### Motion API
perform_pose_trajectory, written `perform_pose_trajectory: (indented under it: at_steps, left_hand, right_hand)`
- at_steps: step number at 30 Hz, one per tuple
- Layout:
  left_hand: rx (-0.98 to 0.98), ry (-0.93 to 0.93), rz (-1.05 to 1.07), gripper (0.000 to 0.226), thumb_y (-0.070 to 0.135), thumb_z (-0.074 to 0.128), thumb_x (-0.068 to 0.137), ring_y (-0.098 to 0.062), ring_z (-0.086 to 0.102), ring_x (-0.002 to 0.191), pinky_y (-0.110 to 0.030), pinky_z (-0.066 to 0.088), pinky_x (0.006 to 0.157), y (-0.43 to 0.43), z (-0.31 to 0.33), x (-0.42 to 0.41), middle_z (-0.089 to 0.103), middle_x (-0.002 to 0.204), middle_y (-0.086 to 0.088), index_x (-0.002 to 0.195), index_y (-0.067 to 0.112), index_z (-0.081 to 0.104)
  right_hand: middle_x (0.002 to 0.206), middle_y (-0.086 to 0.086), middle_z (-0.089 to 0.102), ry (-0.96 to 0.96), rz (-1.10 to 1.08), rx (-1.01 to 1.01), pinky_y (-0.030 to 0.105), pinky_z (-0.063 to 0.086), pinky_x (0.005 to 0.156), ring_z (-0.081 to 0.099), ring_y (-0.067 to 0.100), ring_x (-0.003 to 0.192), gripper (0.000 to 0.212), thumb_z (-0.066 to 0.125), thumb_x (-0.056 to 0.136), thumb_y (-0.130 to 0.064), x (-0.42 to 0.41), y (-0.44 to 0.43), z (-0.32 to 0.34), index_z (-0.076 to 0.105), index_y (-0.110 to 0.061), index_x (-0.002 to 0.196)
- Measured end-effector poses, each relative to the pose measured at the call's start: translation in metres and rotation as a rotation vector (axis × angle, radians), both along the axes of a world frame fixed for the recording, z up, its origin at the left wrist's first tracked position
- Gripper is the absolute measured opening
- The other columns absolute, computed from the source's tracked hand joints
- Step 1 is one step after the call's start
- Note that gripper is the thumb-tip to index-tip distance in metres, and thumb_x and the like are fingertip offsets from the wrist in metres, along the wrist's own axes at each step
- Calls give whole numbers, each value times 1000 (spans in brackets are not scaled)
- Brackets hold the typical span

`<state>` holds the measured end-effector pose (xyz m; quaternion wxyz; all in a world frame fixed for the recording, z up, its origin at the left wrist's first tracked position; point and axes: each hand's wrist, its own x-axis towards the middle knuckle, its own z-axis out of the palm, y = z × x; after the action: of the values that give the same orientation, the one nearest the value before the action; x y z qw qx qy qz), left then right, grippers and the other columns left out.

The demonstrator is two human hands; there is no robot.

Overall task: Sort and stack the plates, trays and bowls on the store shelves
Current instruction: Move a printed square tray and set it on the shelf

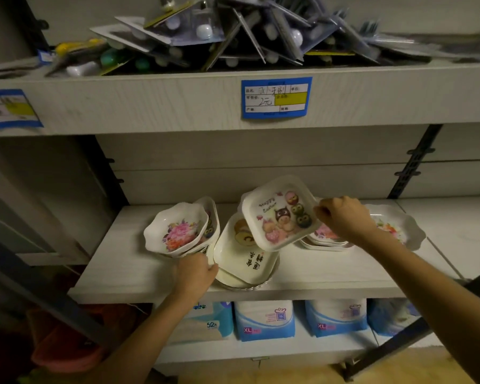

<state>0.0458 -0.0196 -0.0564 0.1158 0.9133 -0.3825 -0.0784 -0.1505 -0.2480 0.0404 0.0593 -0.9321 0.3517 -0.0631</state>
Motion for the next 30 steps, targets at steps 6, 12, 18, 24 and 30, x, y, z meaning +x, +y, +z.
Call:
perform_pose_trajectory:
  at_steps: [6,12,18,24,30]
  left_hand:
    - [134,-41,-171,46,55,51,82,-24,63,89,-30,40,65,-29,7,-26,69,95,-8,85,10,60]
    - [189,-207,-111,41,43,46,89,-26,62,102,-33,47,78,-52,9,-30,66,111,-11,110,8,54]
    - [114,-313,-49,44,20,49,91,-28,57,114,-34,49,90,-78,8,-18,52,130,-16,128,1,36]
    - [257,-184,-21,34,8,42,93,-28,57,117,-36,49,91,-108,25,-11,57,127,-14,125,1,46]
    - [308,-115,-34,25,15,47,93,-28,60,111,-34,51,86,-121,32,4,64,119,-13,112,4,60]
  right_hand:
    - [76,7,66,-93,-189,85,41,53,67,61,25,68,31,44,95,-22,-70,5,0,65,-3,83]
    - [74,9,63,-100,-300,103,34,51,64,61,25,67,27,47,94,-23,-122,18,-13,61,-7,77]
    - [62,-2,57,-104,-396,160,17,38,54,55,9,57,26,49,94,-24,-151,30,-21,59,-10,74]
    - [71,-6,56,-125,-444,171,13,38,53,53,0,59,16,50,93,-25,-177,47,-24,63,-16,87]
    - [64,-11,55,-135,-503,188,13,38,50,57,2,59,18,50,93,-28,-201,54,-27,59,-23,78]
